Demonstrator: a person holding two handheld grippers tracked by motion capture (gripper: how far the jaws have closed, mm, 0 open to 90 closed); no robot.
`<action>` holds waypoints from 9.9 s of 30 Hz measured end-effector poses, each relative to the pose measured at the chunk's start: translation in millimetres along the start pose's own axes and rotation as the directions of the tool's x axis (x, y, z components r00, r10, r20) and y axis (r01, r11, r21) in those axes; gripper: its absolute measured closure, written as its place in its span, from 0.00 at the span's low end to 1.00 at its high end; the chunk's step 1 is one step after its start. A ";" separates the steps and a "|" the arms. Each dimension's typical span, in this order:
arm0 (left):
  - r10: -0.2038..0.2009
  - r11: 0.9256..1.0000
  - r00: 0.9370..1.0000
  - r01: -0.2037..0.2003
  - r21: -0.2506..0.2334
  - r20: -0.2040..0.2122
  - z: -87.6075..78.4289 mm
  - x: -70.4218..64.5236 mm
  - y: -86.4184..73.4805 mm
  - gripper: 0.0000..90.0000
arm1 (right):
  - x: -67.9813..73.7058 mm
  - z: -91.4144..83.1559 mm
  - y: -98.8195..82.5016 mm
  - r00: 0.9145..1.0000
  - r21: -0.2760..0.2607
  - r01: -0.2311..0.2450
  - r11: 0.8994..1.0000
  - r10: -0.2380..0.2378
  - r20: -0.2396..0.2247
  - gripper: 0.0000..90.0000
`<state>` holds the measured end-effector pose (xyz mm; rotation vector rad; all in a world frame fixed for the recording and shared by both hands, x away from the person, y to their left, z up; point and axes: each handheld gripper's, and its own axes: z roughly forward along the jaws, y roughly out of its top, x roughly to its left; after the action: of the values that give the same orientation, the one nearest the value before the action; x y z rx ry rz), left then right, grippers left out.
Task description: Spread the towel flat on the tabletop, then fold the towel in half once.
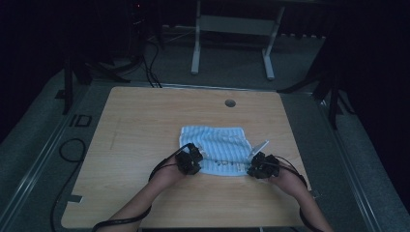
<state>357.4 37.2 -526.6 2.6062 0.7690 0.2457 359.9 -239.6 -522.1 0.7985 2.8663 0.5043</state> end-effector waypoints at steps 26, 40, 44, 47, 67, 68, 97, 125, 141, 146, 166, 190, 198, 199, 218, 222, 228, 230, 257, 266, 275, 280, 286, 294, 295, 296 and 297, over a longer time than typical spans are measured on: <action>0.071 0.995 0.976 -0.054 -0.089 0.204 -94.4 -90.0 -83.5 0.94 | 116.2 -73.5 -42.6 0.979 -0.092 0.188 0.978 -0.194 -0.065 0.93; 0.049 0.997 0.991 -0.041 -0.070 0.127 -78.4 -71.7 -76.9 0.89 | 68.6 -68.1 -21.4 0.993 -0.111 0.113 0.987 -0.117 -0.023 0.99; 0.041 0.998 0.995 -0.036 -0.059 0.086 -62.1 -61.7 -64.7 0.98 | 48.7 -56.1 1.5 0.994 -0.116 0.107 0.987 -0.109 -0.010 1.00; 0.058 0.997 0.997 -0.056 -0.045 0.054 -50.0 -57.6 -58.3 0.97 | 45.0 -42.5 15.5 0.995 -0.119 0.089 0.989 -0.094 -0.034 0.98; 0.030 0.999 0.999 -0.030 0.013 0.026 -12.2 13.2 -28.0 0.80 | -4.3 11.9 33.9 1.000 0.026 0.008 1.000 -0.008 0.009 0.93; 0.036 0.999 0.999 -0.037 0.021 0.024 -12.1 10.7 -26.5 0.87 | -3.7 12.3 34.0 1.000 0.024 0.013 1.000 -0.013 0.017 0.95; 0.060 0.997 0.985 -0.052 -0.049 0.165 -62.8 -65.3 -76.1 0.95 | 73.6 -40.8 -30.7 0.998 -0.077 0.047 0.996 -0.050 -0.039 0.97; -0.069 0.997 0.995 0.071 -0.016 0.075 -23.5 -5.5 -54.8 0.88 | 27.0 3.6 9.4 0.999 -0.016 -0.026 1.000 0.026 -0.023 0.96; -0.097 0.995 0.993 0.097 0.016 0.069 -9.3 32.2 -25.0 0.88 | -15.5 12.1 29.1 0.995 -0.012 -0.101 0.995 0.101 -0.019 0.96; -0.095 0.995 0.994 0.094 0.031 0.055 -5.7 38.7 -16.2 0.88 | -27.6 14.4 35.2 0.993 -0.009 -0.119 0.993 0.119 -0.016 0.96; -0.125 0.992 0.991 0.125 0.005 0.051 -9.8 53.3 7.0 0.84 | -49.2 17.7 54.0 0.986 0.027 -0.166 0.986 0.166 0.009 0.84; 0.111 0.994 0.984 -0.109 -0.017 0.143 -34.5 -52.3 -68.8 0.69 | 66.0 -17.8 -37.6 0.999 0.005 0.043 0.999 -0.043 -0.023 0.68; 0.115 0.993 0.990 -0.114 -0.017 0.082 -33.4 -53.0 -68.2 0.81 | 71.1 -16.5 -36.6 0.996 0.025 0.073 0.997 -0.074 0.053 0.82; 0.106 0.994 0.991 -0.105 -0.019 0.082 -33.1 -51.7 -68.0 0.84 | 70.5 -16.2 -35.9 0.995 0.026 0.075 0.997 -0.077 0.059 0.85; 0.051 0.993 0.990 -0.035 -0.116 0.134 -96.6 -61.4 -63.9 0.93 | 82.1 -83.4 -34.2 0.994 -0.089 0.101 0.991 -0.097 0.046 0.97; 0.101 0.991 0.976 -0.080 -0.110 0.192 -105.8 -85.1 -73.5 0.92 | 99.3 -93.3 -48.7 0.995 -0.093 0.105 0.990 -0.104 0.005 0.97; 0.109 0.993 0.939 -0.087 -0.082 0.327 -94.3 -108.4 -89.8 0.88 | 117.7 -78.9 -76.4 0.993 -0.045 0.071 0.996 -0.074 -0.088 0.91; 0.094 0.995 0.928 -0.076 -0.065 0.361 -89.6 -107.3 -93.6 0.75 | 118.0 -74.8 -82.7 0.993 -0.043 0.047 0.998 -0.051 -0.106 0.86; 0.084 0.996 0.977 -0.075 -0.051 0.194 -32.1 -63.8 -70.2 0.52 | 57.0 -8.8 -28.6 1.000 -0.067 0.005 0.998 -0.007 -0.029 0.78; 0.096 0.995 0.977 -0.090 -0.039 0.188 -36.7 -72.9 -77.6 0.52 | 72.0 -12.5 -40.1 1.000 -0.085 0.013 0.996 -0.016 -0.026 0.76; 0.062 0.998 0.976 -0.058 -0.025 0.206 -48.9 -73.9 -77.5 0.48 | 76.9 -27.1 -39.8 0.999 -0.089 0.021 0.996 -0.023 -0.022 0.69; 0.013 0.999 0.993 -0.007 -0.048 0.120 -65.3 -47.9 -69.5 0.47 | 55.4 -40.5 -23.3 0.999 -0.085 0.022 0.996 -0.019 0.038 0.62; -0.030 0.997 0.999 0.032 -0.065 0.036 -68.2 -13.9 -53.1 0.46 | 21.1 -47.2 -4.2 0.998 -0.081 -0.002 0.997 0.007 0.056 0.61; -0.043 0.998 0.999 0.043 -0.048 0.001 -50.7 23.9 -26.3 0.46 | -29.9 -42.4 19.1 0.993 -0.051 -0.082 0.995 0.086 0.084 0.62; -0.043 0.998 0.999 0.043 -0.046 0.008 -48.1 27.9 -23.2 0.46 | -34.6 -40.8 22.1 0.992 -0.042 -0.082 0.996 0.086 0.094 0.62; -0.040 0.998 0.999 0.040 -0.050 0.005 -45.3 31.7 -20.3 0.46 | -39.8 -38.8 24.7 0.992 -0.039 -0.078 0.996 0.082 0.093 0.62; -0.042 0.998 0.999 0.042 -0.051 0.006 -42.3 35.7 -17.5 0.46 | -44.6 -36.9 27.1 0.993 -0.037 -0.083 0.996 0.086 0.083 0.62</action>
<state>367.0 84.5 -494.2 2.5388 0.8040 0.2442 403.3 -251.5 -476.8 0.9165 2.7494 0.5138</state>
